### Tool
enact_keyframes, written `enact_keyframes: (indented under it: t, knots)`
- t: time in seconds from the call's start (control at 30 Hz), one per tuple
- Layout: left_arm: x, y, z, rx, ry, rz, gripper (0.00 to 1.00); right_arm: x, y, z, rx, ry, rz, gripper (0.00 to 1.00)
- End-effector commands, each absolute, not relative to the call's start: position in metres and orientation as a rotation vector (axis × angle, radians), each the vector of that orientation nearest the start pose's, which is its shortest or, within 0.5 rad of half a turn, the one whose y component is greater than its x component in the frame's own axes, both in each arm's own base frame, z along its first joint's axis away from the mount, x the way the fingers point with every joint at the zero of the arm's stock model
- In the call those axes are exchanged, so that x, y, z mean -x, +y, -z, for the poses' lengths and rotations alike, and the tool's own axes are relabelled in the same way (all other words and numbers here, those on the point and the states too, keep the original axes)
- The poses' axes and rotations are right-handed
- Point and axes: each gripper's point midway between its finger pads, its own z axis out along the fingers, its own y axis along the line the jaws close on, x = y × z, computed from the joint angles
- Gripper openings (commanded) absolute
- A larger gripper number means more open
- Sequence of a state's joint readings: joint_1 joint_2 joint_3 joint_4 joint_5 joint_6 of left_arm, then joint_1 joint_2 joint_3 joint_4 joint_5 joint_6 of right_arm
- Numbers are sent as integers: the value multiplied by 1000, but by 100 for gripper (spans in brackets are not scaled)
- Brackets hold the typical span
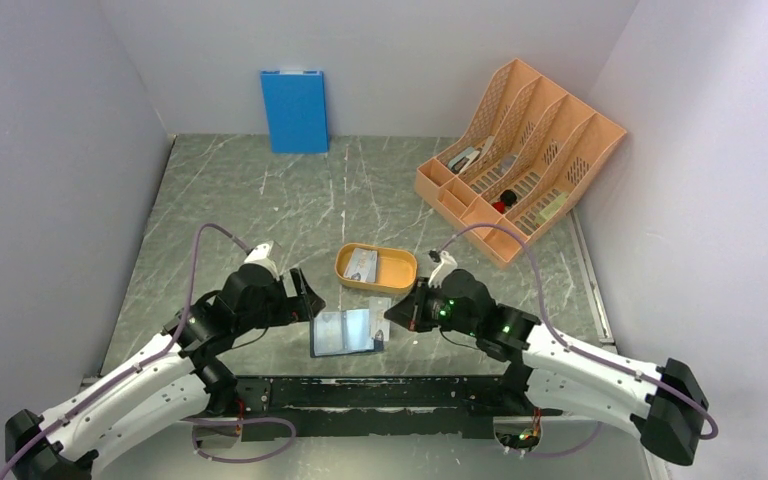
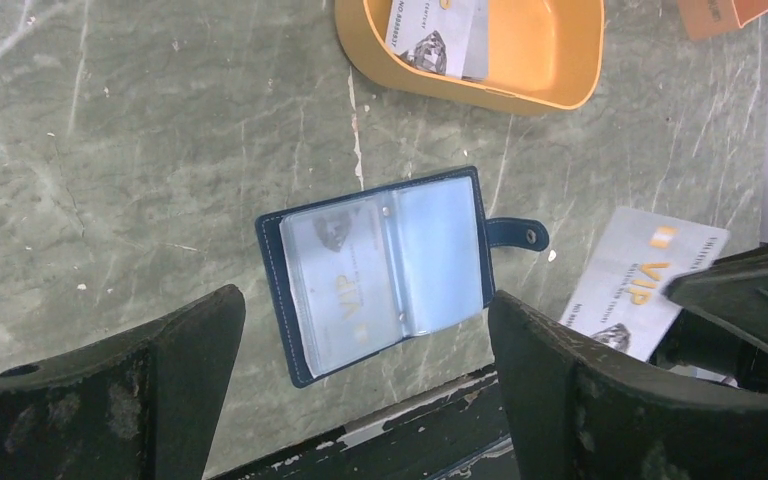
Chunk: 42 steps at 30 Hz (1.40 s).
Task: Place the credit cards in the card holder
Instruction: Insert the credit card into the card holder.
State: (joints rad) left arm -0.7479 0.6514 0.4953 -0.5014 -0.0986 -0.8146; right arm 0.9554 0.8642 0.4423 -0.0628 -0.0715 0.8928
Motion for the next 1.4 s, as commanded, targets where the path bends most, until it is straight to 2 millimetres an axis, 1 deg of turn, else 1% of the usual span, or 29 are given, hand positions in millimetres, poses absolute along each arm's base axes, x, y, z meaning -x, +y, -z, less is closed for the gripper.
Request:
enact_keyframes:
  t: [0.0,0.07,0.1,0.17,0.2,0.27,0.33,0.4,0.57,0.7,0.87,1.13,1.37]
  knots:
    - [-171,-172,-113,168,2332,702,94,-148,258,-136,32,2230,-1090,0]
    - [-171,-174,-108,173,2348,704,94,-145,261,-135,35,2242,-1113,0]
    - [-170,-174,-103,180,2360,697,93,-141,265,-134,49,2256,-1143,0]
    - [-168,-176,-96,183,2384,703,92,-132,279,-128,93,2297,-1218,0]
    - [-167,-177,-91,182,2396,708,91,-128,289,-132,115,2290,-1281,0]
    - [-164,-179,-85,191,2414,724,90,-122,300,-127,132,2324,-1329,0]
    - [-161,-180,-78,199,2430,732,89,-119,308,-119,156,2360,-1322,0]
    - [-160,-182,-73,208,2437,747,88,-119,312,-110,152,2397,-1301,0]
    - [-152,-184,-56,209,2483,762,83,-123,321,-99,112,2423,-1309,0]
    - [-149,-182,-46,223,2510,747,80,-122,332,-86,170,2470,-1315,0]
    - [-146,-178,-43,241,2524,734,79,-123,336,-70,191,2520,-1284,0]
    - [-143,-174,-39,255,2534,715,78,-127,338,-62,187,2541,-1312,0]
    - [-143,-174,-36,251,2546,704,78,-131,337,-55,150,2559,-1361,0]
